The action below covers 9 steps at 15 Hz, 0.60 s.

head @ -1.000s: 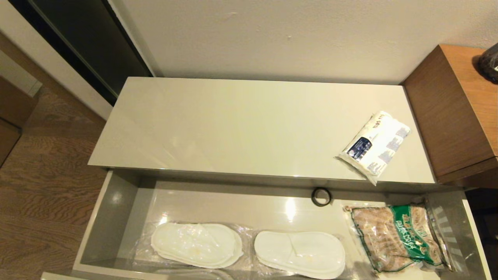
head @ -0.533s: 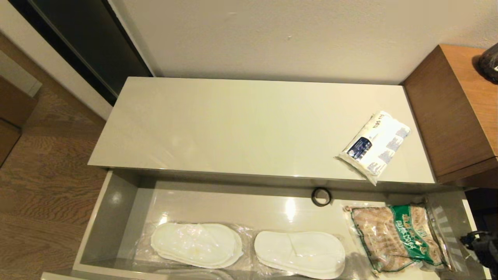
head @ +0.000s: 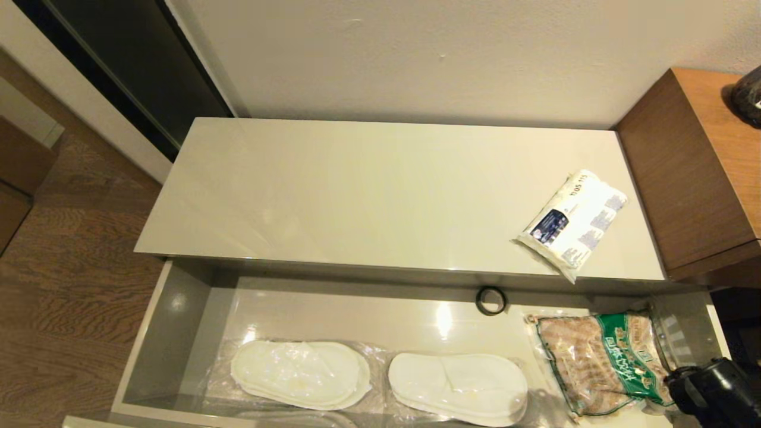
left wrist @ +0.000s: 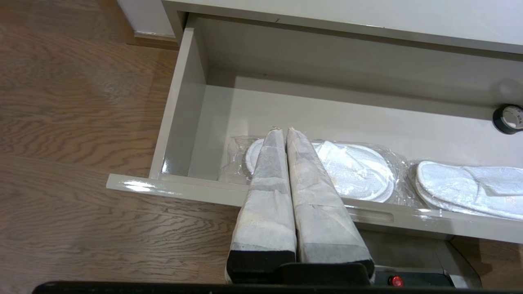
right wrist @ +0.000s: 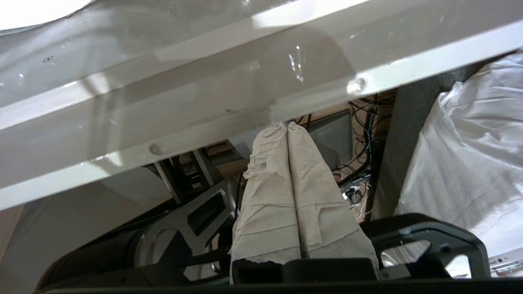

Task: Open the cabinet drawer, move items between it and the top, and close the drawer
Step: Close the drawer

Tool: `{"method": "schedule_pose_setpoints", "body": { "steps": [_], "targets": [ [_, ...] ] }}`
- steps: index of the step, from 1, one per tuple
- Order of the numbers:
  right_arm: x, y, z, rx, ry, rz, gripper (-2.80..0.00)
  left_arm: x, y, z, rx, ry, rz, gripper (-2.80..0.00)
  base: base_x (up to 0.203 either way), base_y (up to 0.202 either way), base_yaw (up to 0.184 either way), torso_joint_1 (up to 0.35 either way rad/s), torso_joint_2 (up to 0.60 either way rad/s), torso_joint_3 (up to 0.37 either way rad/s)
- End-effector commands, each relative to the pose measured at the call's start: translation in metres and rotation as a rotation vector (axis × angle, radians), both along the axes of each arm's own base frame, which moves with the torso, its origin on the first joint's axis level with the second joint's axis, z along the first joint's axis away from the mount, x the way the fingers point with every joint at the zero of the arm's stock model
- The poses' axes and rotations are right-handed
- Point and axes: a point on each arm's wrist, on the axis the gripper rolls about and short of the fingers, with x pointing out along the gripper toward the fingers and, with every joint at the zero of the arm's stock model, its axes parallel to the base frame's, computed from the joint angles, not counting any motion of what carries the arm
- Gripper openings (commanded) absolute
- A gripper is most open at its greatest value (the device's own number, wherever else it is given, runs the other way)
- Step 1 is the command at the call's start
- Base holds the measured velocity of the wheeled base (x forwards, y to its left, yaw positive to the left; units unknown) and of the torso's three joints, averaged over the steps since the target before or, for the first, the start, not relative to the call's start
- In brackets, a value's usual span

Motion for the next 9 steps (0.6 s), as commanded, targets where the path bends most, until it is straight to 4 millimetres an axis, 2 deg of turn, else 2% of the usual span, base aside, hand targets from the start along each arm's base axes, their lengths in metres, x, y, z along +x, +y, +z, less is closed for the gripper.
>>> {"method": "schedule_pose_setpoints", "body": {
  "steps": [1,5,9],
  "targets": [
    [0.004,0.001,-0.007,-0.012,0.039,-0.002,-2.8,0.0,0.0,0.0,-0.001,0.0,0.001,-2.8,0.0,0.0,0.0,0.0,0.0,0.0],
    [0.013,0.004,-0.02,-0.022,0.056,-0.001,-2.8,0.0,0.0,0.0,-0.001,0.0,0.001,-2.8,0.0,0.0,0.0,0.0,0.0,0.0],
    [0.016,0.005,-0.022,-0.022,0.051,-0.002,-2.8,0.0,0.0,0.0,-0.001,0.0,0.001,-2.8,0.0,0.0,0.0,0.0,0.0,0.0]
  ]
}}
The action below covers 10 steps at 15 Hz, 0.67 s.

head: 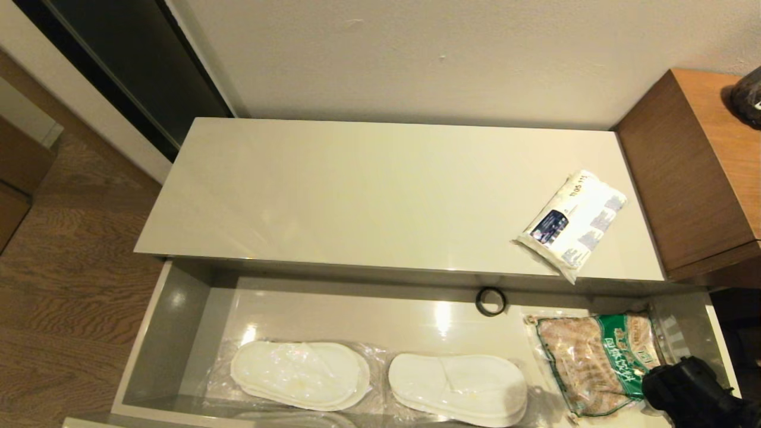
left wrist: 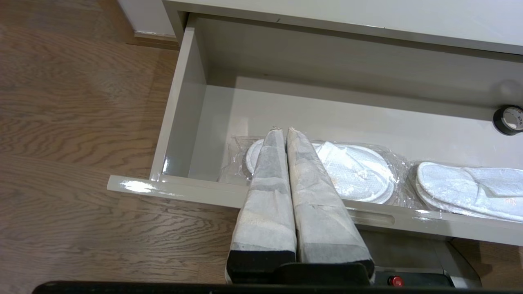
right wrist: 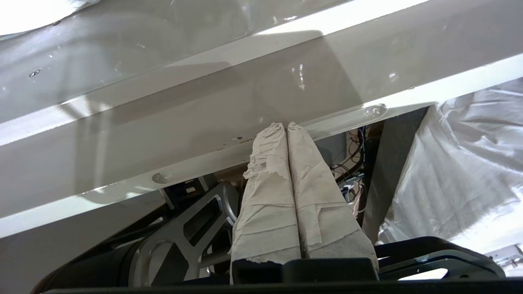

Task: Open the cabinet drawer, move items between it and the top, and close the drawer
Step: Close the drawer

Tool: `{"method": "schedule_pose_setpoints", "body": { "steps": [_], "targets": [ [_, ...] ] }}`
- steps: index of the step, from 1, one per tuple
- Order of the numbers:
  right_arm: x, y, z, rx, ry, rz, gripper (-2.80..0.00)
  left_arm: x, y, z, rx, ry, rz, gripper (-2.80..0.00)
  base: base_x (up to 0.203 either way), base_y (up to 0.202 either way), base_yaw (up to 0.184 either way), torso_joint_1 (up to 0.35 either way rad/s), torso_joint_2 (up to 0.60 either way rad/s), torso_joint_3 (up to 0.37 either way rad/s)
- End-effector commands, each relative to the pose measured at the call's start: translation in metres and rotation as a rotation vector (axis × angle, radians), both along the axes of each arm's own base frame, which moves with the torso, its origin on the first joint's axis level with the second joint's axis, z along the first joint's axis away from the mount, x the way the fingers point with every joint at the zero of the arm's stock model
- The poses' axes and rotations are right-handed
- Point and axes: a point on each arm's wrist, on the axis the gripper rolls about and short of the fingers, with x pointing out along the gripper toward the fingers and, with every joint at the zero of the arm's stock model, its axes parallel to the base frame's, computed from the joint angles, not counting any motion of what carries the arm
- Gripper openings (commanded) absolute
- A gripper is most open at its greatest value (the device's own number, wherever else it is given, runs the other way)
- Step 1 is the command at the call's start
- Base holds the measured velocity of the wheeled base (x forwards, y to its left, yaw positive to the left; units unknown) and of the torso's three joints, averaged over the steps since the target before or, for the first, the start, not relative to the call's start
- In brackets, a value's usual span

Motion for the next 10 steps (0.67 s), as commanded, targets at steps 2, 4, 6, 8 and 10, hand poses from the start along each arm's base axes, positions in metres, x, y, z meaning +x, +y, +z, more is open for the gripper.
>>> {"method": "schedule_pose_setpoints", "body": {
  "steps": [2,4,6,8,10],
  "targets": [
    [0.004,0.001,-0.003,0.004,-0.008,-0.026,-2.8,0.0,0.0,0.0,-0.001,0.0,0.001,-2.8,0.0,0.0,0.0,0.0,0.0,0.0],
    [0.007,0.002,-0.002,-0.003,-0.037,-0.035,-2.8,0.0,0.0,0.0,-0.001,0.0,0.001,-2.8,0.0,0.0,0.0,0.0,0.0,0.0],
    [0.018,0.004,0.002,-0.013,-0.164,-0.091,-2.8,0.0,0.0,0.0,-0.001,0.0,0.001,-2.8,0.0,0.0,0.0,0.0,0.0,0.0],
    [0.021,0.005,0.003,-0.021,-0.206,-0.116,-2.8,0.0,0.0,0.0,-0.001,0.0,0.001,-2.8,0.0,0.0,0.0,0.0,0.0,0.0],
    [0.023,0.005,0.007,-0.022,-0.235,-0.123,-2.8,0.0,0.0,0.0,-0.001,0.0,0.001,-2.8,0.0,0.0,0.0,0.0,0.0,0.0]
  ]
}}
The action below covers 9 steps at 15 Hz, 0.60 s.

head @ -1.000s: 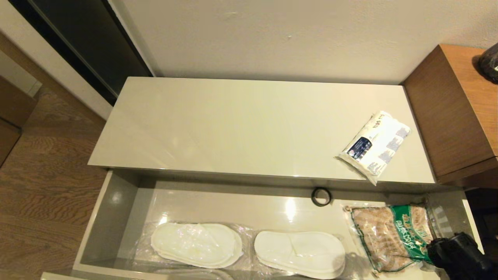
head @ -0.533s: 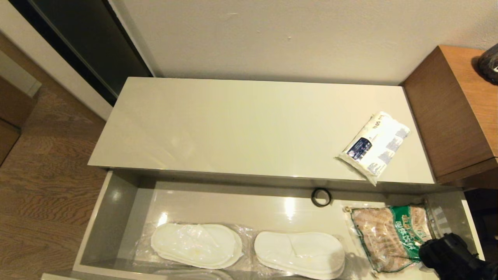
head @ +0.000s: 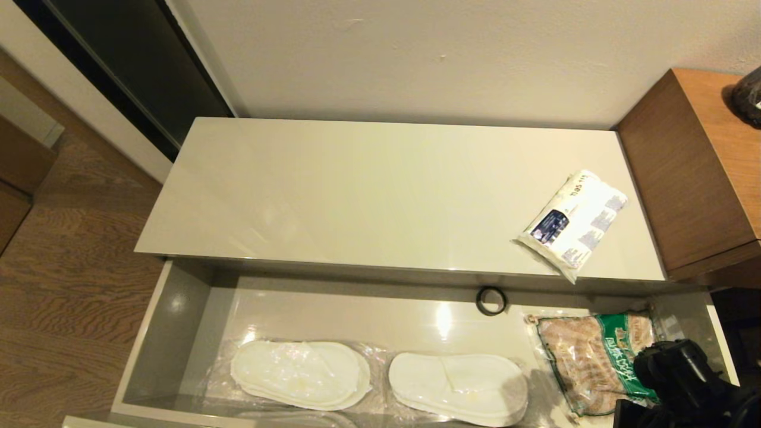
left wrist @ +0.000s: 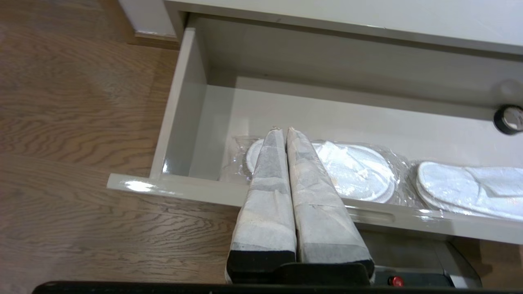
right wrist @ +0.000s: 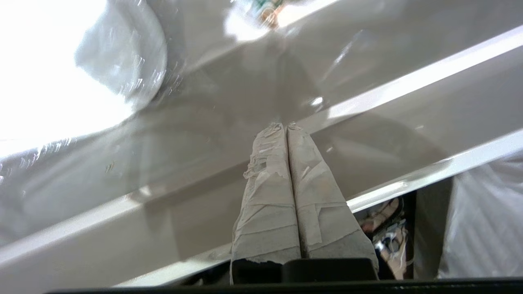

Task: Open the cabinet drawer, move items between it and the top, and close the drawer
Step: Close the drawer

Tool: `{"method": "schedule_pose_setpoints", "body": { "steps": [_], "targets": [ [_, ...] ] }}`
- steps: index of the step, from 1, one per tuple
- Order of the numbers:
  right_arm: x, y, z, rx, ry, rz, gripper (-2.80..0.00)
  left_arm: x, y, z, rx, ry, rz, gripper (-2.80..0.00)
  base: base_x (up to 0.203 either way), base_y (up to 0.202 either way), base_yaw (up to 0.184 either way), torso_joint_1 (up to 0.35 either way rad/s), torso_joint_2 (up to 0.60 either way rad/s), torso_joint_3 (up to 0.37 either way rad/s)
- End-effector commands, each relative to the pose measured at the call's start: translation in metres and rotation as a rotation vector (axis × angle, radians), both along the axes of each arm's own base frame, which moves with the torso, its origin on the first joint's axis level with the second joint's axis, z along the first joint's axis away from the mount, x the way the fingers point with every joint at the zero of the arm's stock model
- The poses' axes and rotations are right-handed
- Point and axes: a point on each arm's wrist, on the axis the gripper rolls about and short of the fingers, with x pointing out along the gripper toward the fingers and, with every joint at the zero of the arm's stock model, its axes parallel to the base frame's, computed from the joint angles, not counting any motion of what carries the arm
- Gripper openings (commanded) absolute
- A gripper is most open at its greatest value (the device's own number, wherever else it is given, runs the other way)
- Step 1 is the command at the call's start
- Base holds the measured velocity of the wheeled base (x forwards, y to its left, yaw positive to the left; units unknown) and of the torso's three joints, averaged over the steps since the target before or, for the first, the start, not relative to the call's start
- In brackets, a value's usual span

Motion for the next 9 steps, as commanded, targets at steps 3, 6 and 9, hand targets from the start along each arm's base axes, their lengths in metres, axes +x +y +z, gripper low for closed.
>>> {"method": "schedule_pose_setpoints", "body": {
  "steps": [3,6,9],
  "targets": [
    [0.005,0.0,0.009,-0.024,-0.061,-0.02,-2.8,0.0,0.0,0.0,-0.001,-0.001,0.0,-2.8,0.0,0.0,0.0,0.0,0.0,0.0],
    [-0.007,0.0,0.02,-0.027,-0.063,0.011,-2.8,0.0,0.0,0.0,-0.001,-0.001,0.0,-2.8,0.0,0.0,0.0,0.0,0.0,0.0],
    [-0.021,0.002,0.034,0.018,-0.059,0.071,-2.8,0.0,0.0,0.0,-0.001,-0.001,0.0,-2.8,0.0,0.0,0.0,0.0,0.0,0.0]
  ]
}}
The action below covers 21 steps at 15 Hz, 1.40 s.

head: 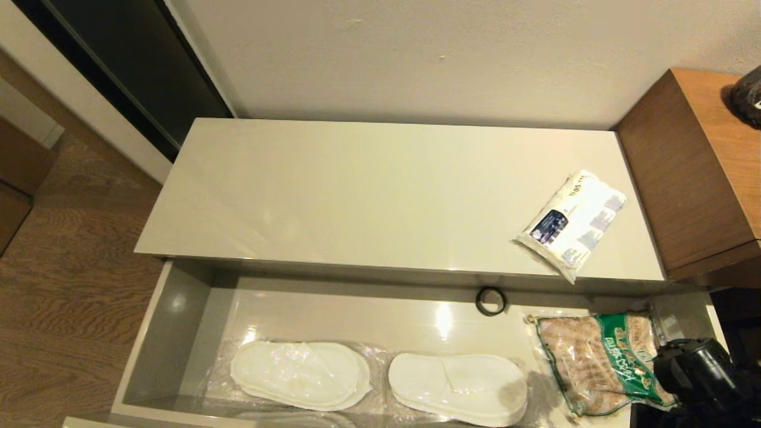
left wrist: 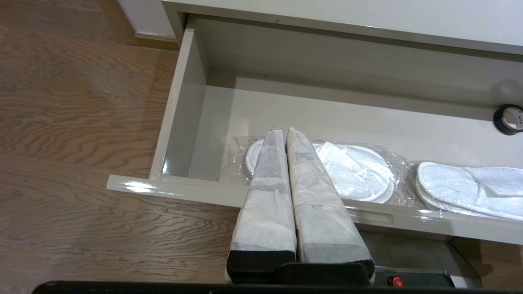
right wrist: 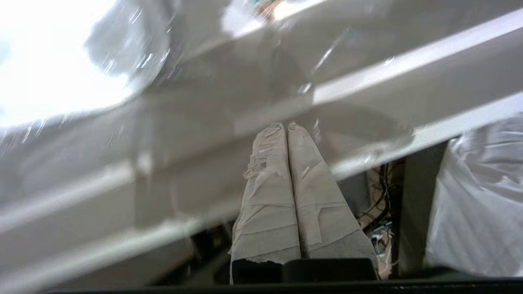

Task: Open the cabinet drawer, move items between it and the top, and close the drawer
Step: Close the drawer

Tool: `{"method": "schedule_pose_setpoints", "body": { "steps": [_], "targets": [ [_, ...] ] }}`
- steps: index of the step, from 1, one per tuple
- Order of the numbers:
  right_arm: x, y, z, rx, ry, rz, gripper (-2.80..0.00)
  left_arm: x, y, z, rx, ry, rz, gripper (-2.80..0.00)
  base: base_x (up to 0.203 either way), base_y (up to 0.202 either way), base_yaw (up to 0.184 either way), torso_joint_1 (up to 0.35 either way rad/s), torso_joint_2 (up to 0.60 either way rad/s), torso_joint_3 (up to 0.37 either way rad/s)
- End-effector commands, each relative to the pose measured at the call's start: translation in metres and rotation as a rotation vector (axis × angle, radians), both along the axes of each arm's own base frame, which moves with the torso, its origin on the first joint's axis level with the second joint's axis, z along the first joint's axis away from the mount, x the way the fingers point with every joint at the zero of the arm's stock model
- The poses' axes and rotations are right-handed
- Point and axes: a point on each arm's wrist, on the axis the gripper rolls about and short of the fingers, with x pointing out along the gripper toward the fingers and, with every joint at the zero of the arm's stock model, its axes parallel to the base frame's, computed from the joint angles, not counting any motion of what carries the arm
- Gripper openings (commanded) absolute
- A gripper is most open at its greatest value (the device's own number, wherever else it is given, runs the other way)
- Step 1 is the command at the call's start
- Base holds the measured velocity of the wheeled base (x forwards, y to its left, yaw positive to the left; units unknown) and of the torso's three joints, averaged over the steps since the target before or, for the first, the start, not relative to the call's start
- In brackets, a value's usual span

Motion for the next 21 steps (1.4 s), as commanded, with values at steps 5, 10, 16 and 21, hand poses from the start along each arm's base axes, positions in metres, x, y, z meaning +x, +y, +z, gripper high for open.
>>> {"method": "schedule_pose_setpoints", "body": {
  "steps": [5,10,16,21],
  "targets": [
    [-0.016,0.011,0.012,0.075,0.148,0.073,-2.8,0.0,0.0,0.0,0.0,0.0,0.0,-2.8,0.0,0.0,0.0,0.0,0.0,0.0],
    [-0.023,0.044,-0.014,0.037,0.301,0.123,-2.8,0.0,0.0,0.0,0.0,0.001,0.0,-2.8,0.0,0.0,0.0,0.0,0.0,0.0],
    [-0.025,0.052,-0.02,0.057,0.359,0.143,-2.8,0.0,0.0,0.0,0.0,0.0,0.0,-2.8,0.0,0.0,0.0,0.0,0.0,0.0],
    [-0.028,0.054,-0.024,0.056,0.407,0.184,-2.8,0.0,0.0,0.0,0.0,0.0,0.0,-2.8,0.0,0.0,0.0,0.0,0.0,0.0]
  ]
}}
